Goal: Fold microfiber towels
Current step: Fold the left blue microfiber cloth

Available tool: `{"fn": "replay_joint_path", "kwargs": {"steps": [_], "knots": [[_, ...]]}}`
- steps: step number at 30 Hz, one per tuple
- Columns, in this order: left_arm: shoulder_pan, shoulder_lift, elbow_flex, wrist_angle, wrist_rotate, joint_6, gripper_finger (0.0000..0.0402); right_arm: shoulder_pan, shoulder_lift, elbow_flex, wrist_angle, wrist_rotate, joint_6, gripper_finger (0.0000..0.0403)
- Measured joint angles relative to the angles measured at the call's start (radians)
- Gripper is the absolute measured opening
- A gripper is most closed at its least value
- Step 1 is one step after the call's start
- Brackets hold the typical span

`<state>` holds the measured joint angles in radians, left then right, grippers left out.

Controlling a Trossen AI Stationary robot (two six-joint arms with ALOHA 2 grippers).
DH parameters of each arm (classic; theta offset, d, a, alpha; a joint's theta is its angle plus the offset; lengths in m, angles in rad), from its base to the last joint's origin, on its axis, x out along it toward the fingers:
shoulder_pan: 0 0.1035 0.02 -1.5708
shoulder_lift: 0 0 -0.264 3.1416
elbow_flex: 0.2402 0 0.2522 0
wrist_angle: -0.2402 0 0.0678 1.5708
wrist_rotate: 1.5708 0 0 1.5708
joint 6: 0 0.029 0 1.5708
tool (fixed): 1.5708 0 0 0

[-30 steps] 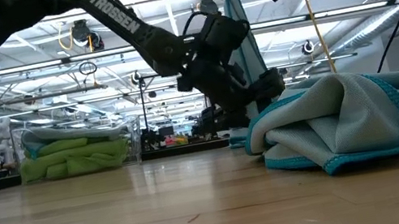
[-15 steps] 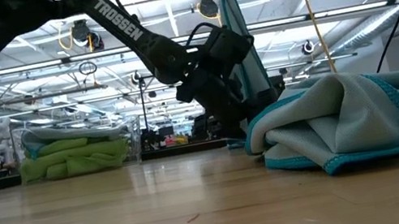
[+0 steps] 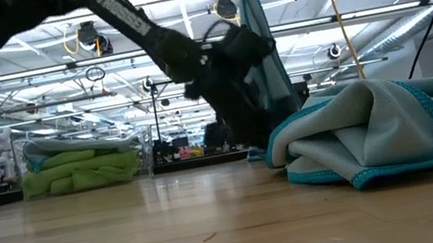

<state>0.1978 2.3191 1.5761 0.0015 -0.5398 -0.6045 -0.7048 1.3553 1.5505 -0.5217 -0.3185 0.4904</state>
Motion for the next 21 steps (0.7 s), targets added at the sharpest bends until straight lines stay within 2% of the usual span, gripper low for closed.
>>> {"fn": "replay_joint_path", "kwargs": {"steps": [11,17,21], "knots": [[-0.019,-0.335,0.002,-0.377,0.068,0.230,0.0003,-0.014,-0.044,0.000,-0.144,-0.027,-0.154,0.0000],[-0.026,-0.513,0.002,-0.558,0.085,0.285,0.0003,-0.014,-0.081,0.000,-0.249,-0.027,-0.208,0.0000],[-0.016,-0.629,0.002,-0.635,0.166,0.361,0.0003,-0.014,-0.123,0.000,-0.321,-0.027,-0.207,0.0000]]}}
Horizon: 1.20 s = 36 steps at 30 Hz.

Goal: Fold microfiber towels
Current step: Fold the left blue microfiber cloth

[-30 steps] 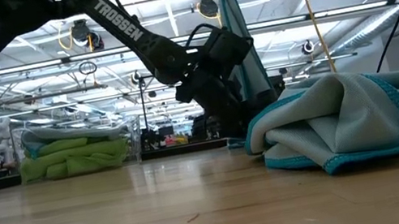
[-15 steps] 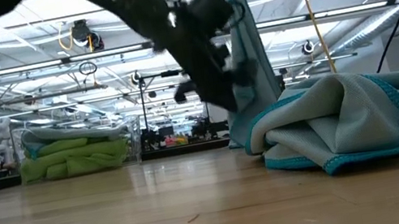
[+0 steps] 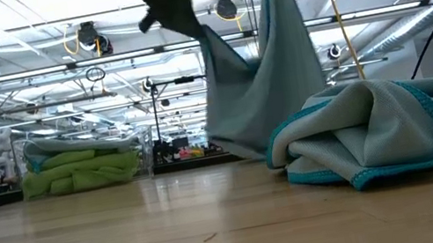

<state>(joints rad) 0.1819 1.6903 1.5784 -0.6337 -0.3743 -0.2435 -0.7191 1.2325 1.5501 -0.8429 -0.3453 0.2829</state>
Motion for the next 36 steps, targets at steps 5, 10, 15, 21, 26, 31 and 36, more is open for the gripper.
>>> {"fn": "replay_joint_path", "kwargs": {"steps": [5,10,15,21,26,31,36], "knots": [[0.006,-0.119,0.000,-0.079,0.179,0.055,0.0003,0.010,-0.076,0.000,-0.087,-0.070,0.037,0.0000],[0.006,-0.208,0.000,-0.090,0.380,0.060,0.0003,0.049,-0.157,0.000,-0.141,-0.105,0.072,0.0000],[0.000,-0.283,0.000,-0.048,0.681,-0.011,0.0003,0.093,-0.228,0.000,-0.164,-0.173,0.180,0.0000],[-0.075,-0.349,-0.001,0.046,0.864,-0.170,0.0003,0.184,-0.292,0.000,-0.187,-0.261,0.291,0.0000],[-0.180,-0.345,-0.001,0.074,0.862,-0.127,0.0003,0.250,-0.301,0.000,-0.196,-0.223,0.347,0.0000],[-0.182,-0.310,-0.002,-0.005,0.597,-0.021,0.0003,0.289,-0.284,0.000,-0.293,-0.041,0.294,0.0000],[-0.075,-0.271,-0.002,-0.082,0.371,0.003,0.0004,0.288,-0.249,-0.011,-0.410,0.262,0.198,0.0000]]}}
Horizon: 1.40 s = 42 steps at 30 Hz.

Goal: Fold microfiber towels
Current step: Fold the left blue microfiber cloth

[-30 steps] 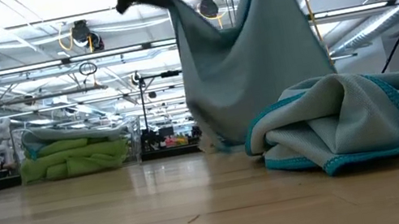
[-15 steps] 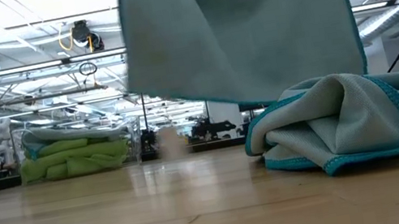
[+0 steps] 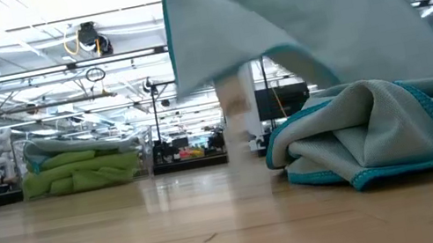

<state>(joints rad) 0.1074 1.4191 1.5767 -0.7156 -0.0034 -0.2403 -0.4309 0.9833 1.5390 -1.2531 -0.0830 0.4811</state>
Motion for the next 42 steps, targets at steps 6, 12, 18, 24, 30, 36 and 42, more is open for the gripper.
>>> {"fn": "replay_joint_path", "kwargs": {"steps": [6,12,18,24,30,36,42], "knots": [[0.174,0.075,-0.003,-0.010,0.021,0.155,0.0007,-0.042,0.023,-0.125,0.097,0.080,-0.153,0.0000],[0.282,0.132,-0.008,-0.037,0.150,0.110,0.0005,-0.120,0.029,-0.269,0.230,0.000,-0.136,0.0000],[0.211,0.084,-0.006,-0.034,0.484,-0.030,0.0003,-0.110,0.009,-0.283,0.184,-0.484,-0.114,0.0000],[0.062,0.049,-0.006,0.053,0.778,-0.180,0.0006,-0.042,-0.047,-0.283,0.202,-0.880,0.051,0.0000],[0.044,0.031,-0.003,0.171,0.649,-0.203,0.0006,-0.029,-0.082,-0.282,0.336,-0.977,0.149,0.0000],[0.109,0.056,-0.004,0.057,0.296,0.001,0.0004,-0.077,-0.032,-0.321,0.329,-0.609,-0.061,0.0000],[0.211,0.156,-0.067,-0.042,0.066,0.204,0.0014,-0.166,0.042,-0.463,0.421,-0.173,-0.243,0.0000]]}}
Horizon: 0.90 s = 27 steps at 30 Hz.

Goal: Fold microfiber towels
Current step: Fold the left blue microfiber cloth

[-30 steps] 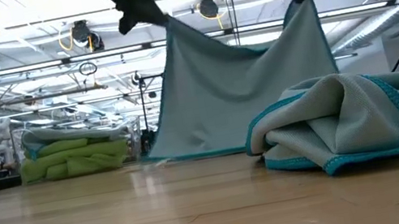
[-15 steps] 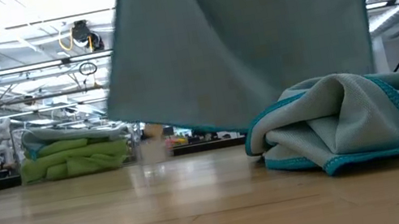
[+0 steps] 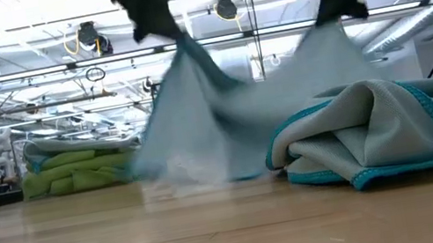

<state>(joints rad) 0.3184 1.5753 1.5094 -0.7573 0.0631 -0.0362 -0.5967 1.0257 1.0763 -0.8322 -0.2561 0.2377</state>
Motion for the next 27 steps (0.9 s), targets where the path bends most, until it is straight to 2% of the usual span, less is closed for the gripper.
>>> {"fn": "replay_joint_path", "kwargs": {"steps": [2,5,8,10,14,18,23,27], "knots": [[0.039,0.042,-0.021,0.017,-0.017,0.054,0.0017,-0.042,0.026,-0.060,0.094,0.066,-0.057,0.0000],[0.087,0.125,-0.048,0.018,-0.022,0.135,0.0011,-0.106,0.070,-0.143,0.239,0.097,-0.101,0.0000],[0.123,0.208,-0.051,0.020,-0.018,0.159,0.0005,-0.143,0.116,-0.216,0.357,0.085,-0.113,0.0000],[0.139,0.250,-0.051,0.022,-0.014,0.157,0.0007,-0.158,0.136,-0.252,0.404,0.027,-0.125,0.0000],[0.148,0.295,-0.051,0.019,-0.013,0.156,0.0015,-0.163,0.149,-0.293,0.379,-0.086,-0.138,0.0000],[0.130,0.296,-0.051,0.003,-0.010,0.158,0.0008,-0.162,0.127,-0.323,0.296,-0.114,-0.138,0.0000],[0.093,0.296,-0.050,-0.035,0.103,0.178,0.0009,-0.162,0.106,-0.379,0.279,-0.154,-0.137,0.0000],[0.053,0.296,-0.050,-0.061,0.110,0.188,0.0017,-0.158,0.106,-0.443,0.326,-0.251,-0.095,0.0000]]}}
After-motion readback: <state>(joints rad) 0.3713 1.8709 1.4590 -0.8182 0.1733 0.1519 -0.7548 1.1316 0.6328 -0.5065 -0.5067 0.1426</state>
